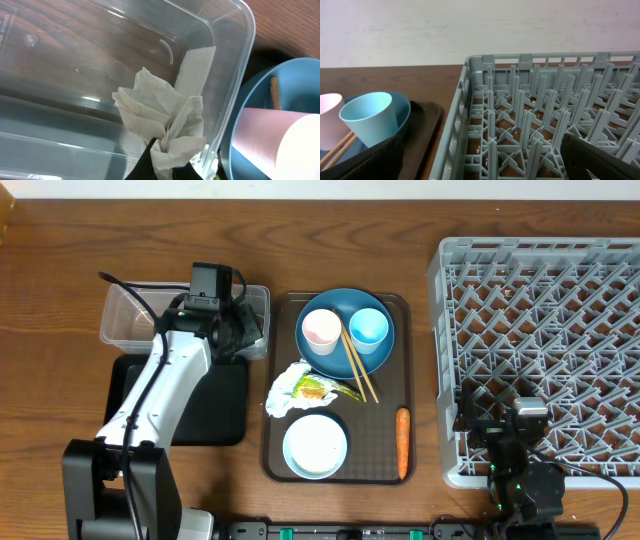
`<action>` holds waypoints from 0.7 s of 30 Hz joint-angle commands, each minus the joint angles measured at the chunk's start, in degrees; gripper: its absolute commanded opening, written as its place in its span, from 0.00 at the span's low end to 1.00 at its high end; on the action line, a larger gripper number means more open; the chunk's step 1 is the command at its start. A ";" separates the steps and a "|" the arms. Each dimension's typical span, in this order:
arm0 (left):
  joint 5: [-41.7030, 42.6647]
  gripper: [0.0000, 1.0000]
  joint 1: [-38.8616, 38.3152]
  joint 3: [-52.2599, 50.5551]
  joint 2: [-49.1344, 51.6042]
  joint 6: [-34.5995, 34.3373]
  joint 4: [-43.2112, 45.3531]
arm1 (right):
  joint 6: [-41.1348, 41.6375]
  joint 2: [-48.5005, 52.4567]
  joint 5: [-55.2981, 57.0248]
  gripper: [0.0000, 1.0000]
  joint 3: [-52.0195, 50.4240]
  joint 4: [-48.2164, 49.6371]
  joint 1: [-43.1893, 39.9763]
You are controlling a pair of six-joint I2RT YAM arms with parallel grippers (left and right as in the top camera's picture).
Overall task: Sort waste into correct bins and load items into the dishwasher rack
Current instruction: 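Carry the tissue left and release it into the clear bin, then move the left gripper back to the green snack wrapper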
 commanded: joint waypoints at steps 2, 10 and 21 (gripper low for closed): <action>1.60 0.07 0.11 0.52 -0.22 0.28 -0.07 | -0.33 0.00 0.37 0.99 -0.09 -0.17 0.48; 0.63 0.16 0.13 0.55 -0.94 0.44 3.39 | -0.33 0.00 0.37 0.99 -0.09 -0.17 0.48; -6.45 0.73 0.11 0.57 -7.54 5.18 3.96 | -0.33 0.00 0.37 0.99 -0.09 -0.17 0.48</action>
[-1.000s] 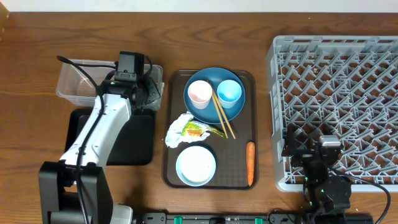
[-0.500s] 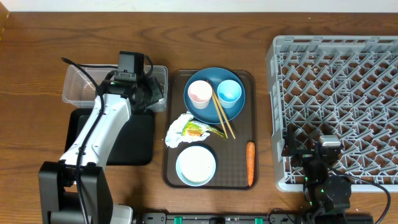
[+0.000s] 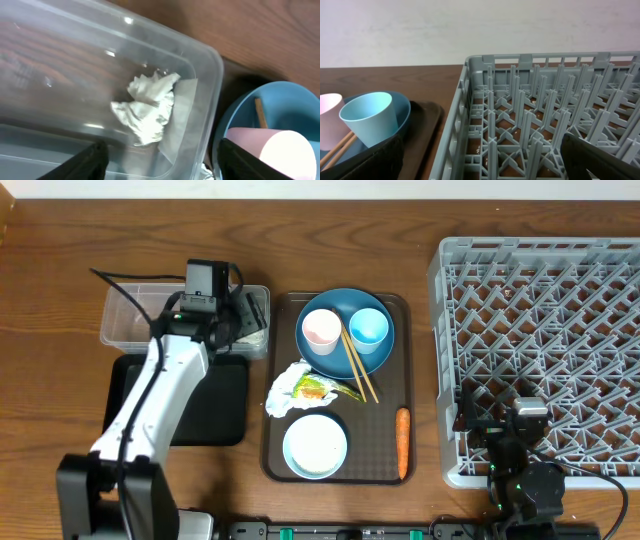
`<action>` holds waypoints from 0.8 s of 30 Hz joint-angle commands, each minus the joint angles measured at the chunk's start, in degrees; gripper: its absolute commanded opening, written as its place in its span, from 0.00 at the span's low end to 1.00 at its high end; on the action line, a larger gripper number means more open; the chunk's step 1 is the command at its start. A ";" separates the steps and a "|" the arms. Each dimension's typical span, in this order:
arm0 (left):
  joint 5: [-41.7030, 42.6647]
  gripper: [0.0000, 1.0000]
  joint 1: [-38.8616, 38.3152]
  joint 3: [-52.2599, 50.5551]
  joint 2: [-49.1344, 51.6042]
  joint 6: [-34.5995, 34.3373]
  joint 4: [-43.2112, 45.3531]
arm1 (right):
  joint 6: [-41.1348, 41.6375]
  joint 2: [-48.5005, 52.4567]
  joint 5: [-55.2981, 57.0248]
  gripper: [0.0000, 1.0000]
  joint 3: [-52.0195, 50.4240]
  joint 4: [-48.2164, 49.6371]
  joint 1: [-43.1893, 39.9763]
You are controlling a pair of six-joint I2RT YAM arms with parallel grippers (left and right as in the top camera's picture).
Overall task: Sort waste into correct bins and load items into the dishwasher rack
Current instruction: 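Move the left gripper back to the green snack wrapper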
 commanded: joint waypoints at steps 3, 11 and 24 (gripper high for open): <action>-2.51 0.73 0.00 0.57 -8.61 2.34 -3.56 | -0.33 0.00 0.37 0.99 -0.09 -0.17 0.48; -2.10 0.71 -2.03 0.50 -19.23 1.05 -26.51 | -0.33 0.00 0.37 0.99 -0.09 -0.17 0.48; 1.64 0.73 -15.45 -5.35 -19.04 9.66 -25.94 | -0.33 0.00 0.37 0.99 -0.09 -0.17 0.48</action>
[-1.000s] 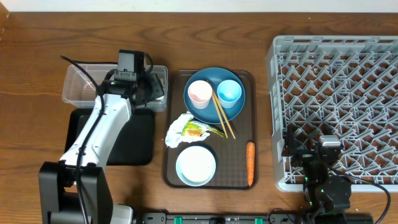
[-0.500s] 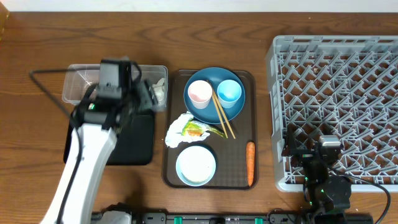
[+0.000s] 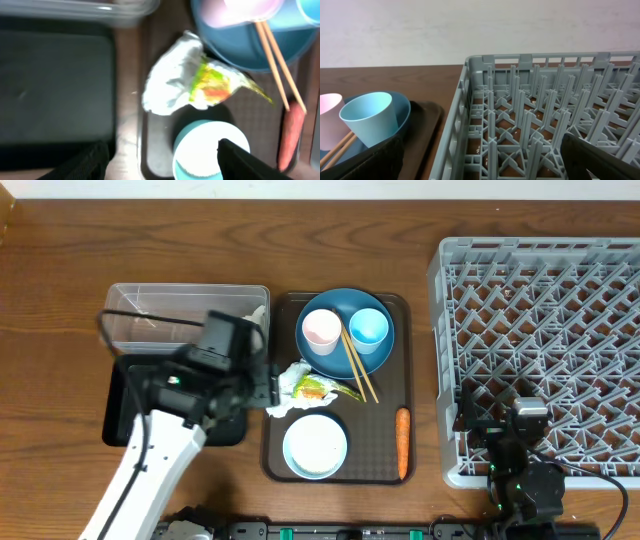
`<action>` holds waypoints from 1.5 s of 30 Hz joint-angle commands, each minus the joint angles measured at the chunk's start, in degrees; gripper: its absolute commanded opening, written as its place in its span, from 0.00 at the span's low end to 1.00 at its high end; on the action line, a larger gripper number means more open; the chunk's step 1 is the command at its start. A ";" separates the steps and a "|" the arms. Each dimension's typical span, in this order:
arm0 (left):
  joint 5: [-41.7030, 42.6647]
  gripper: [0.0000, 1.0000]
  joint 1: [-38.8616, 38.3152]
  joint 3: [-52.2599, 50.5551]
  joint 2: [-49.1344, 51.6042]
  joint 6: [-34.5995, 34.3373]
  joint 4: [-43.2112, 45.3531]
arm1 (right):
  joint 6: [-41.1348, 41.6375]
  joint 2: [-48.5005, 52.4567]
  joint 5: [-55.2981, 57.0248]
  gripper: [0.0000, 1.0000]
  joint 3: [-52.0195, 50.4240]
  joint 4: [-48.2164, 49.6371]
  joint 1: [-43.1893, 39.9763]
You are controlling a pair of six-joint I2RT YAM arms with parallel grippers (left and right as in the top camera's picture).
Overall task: Sort waste into correct bins and load items into the dishwasher rack
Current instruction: 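Move the left gripper back to the green snack wrapper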
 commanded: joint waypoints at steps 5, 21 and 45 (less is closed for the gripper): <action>-1.99 0.74 -6.67 -4.24 2.89 5.25 7.61 | -0.33 0.00 0.37 0.99 -0.09 -0.17 0.48; -3.23 0.75 -11.72 -5.97 18.86 7.21 18.71 | -0.33 0.00 0.37 0.99 -0.09 -0.17 0.48; -3.72 0.06 -11.72 -5.79 19.39 7.19 20.26 | -0.33 0.00 0.37 0.99 -0.09 -0.17 0.48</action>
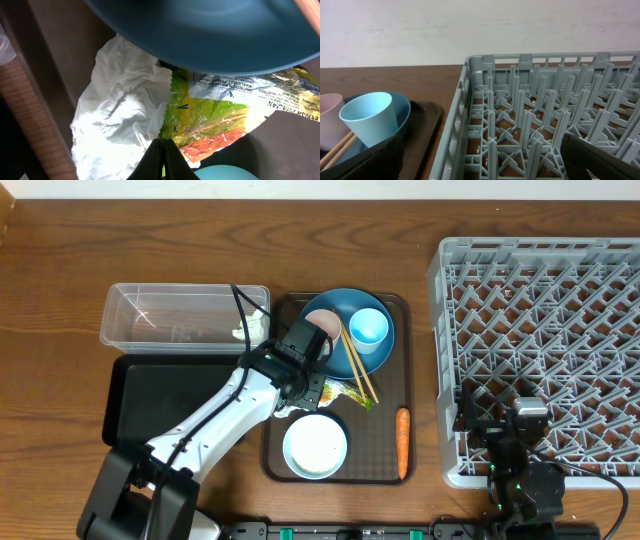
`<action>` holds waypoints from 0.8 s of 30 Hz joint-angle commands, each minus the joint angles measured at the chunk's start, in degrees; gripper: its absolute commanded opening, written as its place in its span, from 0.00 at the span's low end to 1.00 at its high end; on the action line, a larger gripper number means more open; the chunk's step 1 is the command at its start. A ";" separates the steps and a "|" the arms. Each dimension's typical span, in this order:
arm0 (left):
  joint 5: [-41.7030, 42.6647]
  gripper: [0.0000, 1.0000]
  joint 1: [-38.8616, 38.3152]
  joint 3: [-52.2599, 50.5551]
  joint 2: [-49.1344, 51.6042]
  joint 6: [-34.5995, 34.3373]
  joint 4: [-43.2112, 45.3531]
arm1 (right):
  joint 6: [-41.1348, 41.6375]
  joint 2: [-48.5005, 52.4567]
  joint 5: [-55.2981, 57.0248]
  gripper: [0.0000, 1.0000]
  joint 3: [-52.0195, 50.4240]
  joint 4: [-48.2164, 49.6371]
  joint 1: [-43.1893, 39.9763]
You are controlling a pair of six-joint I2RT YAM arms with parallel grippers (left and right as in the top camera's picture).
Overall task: Sort waste into correct bins and load items into the dishwasher rack
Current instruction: 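Move the left gripper back to the green snack wrapper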
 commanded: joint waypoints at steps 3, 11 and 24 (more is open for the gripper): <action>-0.68 0.06 -0.07 -0.22 -4.68 0.33 0.02 | -0.33 0.00 0.37 0.99 -0.09 -0.17 0.48; -0.72 0.06 -0.07 -0.22 -14.99 0.33 -0.46 | -0.33 0.00 0.37 0.99 -0.09 -0.17 0.48; -2.54 0.44 1.81 -0.24 -22.56 -1.20 -2.43 | -0.33 0.00 0.37 0.99 -0.09 -0.17 0.48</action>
